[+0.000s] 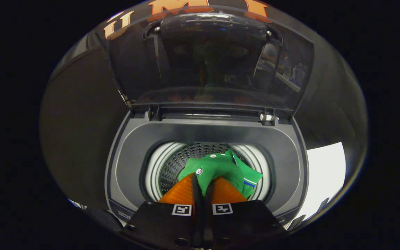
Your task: Put the clothes into the washing machine and then close the washing machine lid.
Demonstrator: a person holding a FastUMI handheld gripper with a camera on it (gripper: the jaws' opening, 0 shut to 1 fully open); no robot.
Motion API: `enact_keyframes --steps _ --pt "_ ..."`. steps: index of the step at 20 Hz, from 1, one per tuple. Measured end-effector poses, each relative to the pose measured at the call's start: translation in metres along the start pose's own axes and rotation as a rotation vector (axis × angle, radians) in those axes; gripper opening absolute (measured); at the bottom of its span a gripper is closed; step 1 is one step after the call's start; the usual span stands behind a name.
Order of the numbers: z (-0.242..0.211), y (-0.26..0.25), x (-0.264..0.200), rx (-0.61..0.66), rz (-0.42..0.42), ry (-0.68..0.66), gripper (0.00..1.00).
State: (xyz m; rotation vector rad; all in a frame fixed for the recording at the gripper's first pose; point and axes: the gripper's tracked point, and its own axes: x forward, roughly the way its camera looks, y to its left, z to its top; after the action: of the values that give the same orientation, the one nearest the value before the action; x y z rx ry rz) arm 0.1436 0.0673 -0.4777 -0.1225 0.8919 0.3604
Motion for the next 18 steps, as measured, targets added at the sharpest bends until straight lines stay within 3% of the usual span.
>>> enact_keyframes --steps 4,9,13,18 --pt "-0.018 -0.009 0.012 0.028 -0.044 0.083 0.10" --pt "-0.023 -0.013 0.006 0.049 -0.069 0.079 0.29" --pt "-0.002 -0.015 -0.013 0.021 -0.084 0.032 0.34" --pt "0.028 -0.010 -0.048 0.008 -0.102 -0.025 0.82"
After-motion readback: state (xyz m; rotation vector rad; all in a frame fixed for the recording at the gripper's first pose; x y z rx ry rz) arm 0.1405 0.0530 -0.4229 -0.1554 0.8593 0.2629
